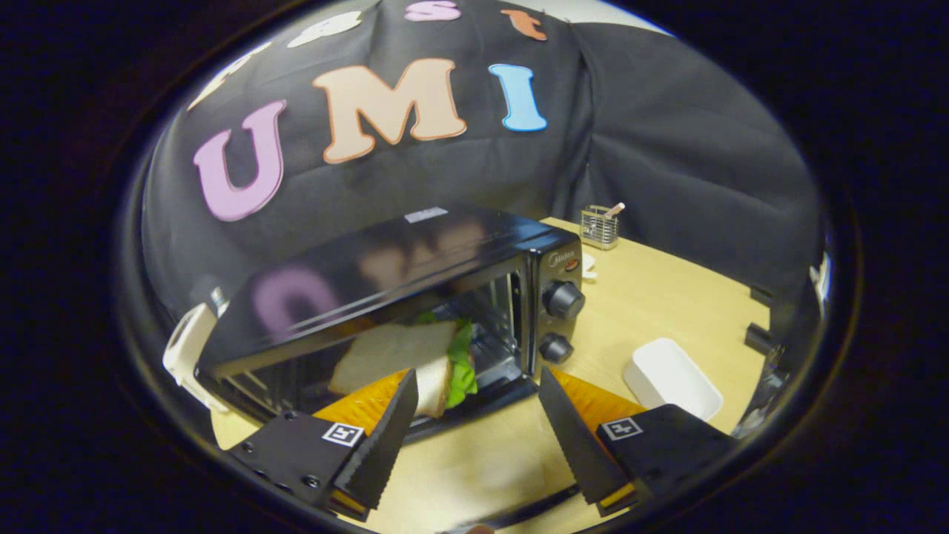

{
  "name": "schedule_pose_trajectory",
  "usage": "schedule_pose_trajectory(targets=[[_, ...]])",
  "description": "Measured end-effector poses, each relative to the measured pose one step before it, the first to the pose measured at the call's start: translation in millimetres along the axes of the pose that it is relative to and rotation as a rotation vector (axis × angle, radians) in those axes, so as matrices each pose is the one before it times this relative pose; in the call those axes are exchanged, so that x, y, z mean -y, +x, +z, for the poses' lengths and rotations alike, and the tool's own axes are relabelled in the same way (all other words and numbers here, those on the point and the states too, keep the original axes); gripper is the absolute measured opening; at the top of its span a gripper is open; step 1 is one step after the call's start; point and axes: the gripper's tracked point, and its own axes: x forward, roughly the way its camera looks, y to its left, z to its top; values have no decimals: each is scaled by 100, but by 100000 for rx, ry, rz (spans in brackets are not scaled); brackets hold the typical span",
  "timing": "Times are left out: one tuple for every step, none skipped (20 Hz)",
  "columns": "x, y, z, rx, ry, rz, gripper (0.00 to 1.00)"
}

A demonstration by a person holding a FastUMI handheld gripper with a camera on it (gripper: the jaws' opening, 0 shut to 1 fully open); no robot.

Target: Open the toaster oven, put the food inside, and close the toaster oven door.

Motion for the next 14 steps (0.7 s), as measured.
schedule_pose_trajectory(targets=[[82, -778, -590, -2411, -4266, -534, 100], [72, -882, -722, -2503, -4065, -395, 100], [77, -852, -855, -2550, -3809, 140, 100], [26, -731, -866, -2624, -3292, 476, 100], [-31, -629, -910, -2630, -2684, 729, 100], [51, -858, -954, -2599, -1956, 571, 100], [63, -944, -980, -2257, -1464, 936, 100], [-104, -779, -771, -1902, -1011, 1460, 100], [-171, -719, -678, -1117, -684, 1043, 100], [-116, -719, -873, -1709, -324, 1393, 100], [-3, -501, -867, -1725, -104, 1440, 100], [-19, -380, -730, -1545, 25, 1193, 100], [22, -189, -769, -1652, -122, 869, 100], [28, -171, -828, -1756, -549, 369, 100]])
